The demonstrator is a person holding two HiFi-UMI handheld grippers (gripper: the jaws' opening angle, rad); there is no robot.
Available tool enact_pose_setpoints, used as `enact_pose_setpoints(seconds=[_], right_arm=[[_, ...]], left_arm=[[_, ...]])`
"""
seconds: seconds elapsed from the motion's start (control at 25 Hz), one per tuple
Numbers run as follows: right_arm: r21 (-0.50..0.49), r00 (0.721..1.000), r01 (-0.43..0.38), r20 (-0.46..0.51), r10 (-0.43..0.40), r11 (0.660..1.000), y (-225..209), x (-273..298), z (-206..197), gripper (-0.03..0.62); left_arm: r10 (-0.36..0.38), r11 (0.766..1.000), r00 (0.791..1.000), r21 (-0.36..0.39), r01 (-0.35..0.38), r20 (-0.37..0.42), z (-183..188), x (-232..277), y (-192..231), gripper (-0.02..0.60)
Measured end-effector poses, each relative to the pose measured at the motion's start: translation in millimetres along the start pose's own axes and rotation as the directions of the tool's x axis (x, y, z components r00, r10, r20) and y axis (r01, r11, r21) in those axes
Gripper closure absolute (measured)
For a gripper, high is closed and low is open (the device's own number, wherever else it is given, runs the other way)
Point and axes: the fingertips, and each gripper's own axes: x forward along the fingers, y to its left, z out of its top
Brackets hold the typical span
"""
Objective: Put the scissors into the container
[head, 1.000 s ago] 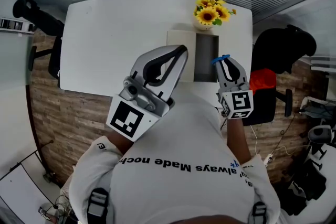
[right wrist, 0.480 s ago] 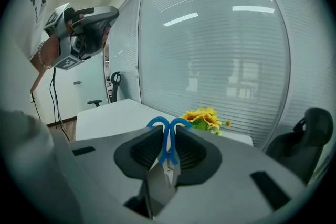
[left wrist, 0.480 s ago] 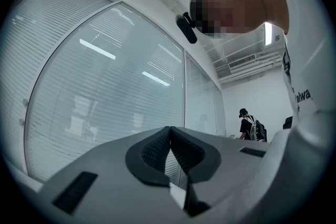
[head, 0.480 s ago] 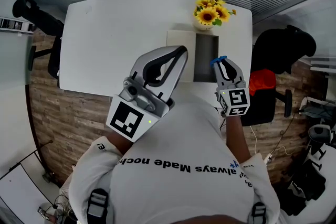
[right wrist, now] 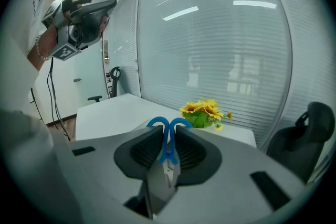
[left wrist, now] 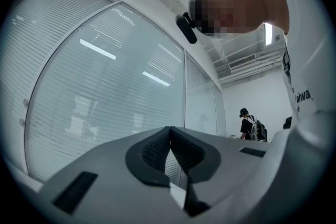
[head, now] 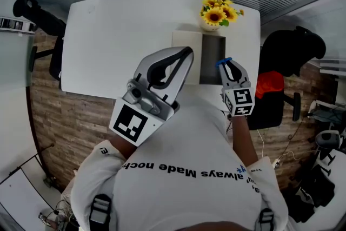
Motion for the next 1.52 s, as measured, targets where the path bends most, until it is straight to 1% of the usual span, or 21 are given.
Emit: enact_pose_setpoints(seconds=[0.6,0.76,1.2,1.52], right_arm=[[0.026,0.996,-0.019,-0.081,0.021,0.999,1,21,-33,0.51],[0.032,0.995,-0.029,-0.094,0.032,0.999,4,26,-41,0.51],[0.062,0.991,-0.024,-0.13,0.032,0.998,3,35,-64,0.51],[0.078,0.988,-0.022,-0.149,0.034,0.997,2,43,-72,0.51]], left_arm=[[0.004,1.0,1.0,0.0,-0.004,-0.006,-4,-1,1,0.561],[0.003,1.0,1.0,0.0,-0.003,-0.006,-3,-1,1,0.561],[-0.004,1.0,1.0,0.007,0.004,-0.011,-3,-1,0,0.561],[-0.004,1.0,1.0,0.005,0.004,-0.01,-3,-1,1,0.561]])
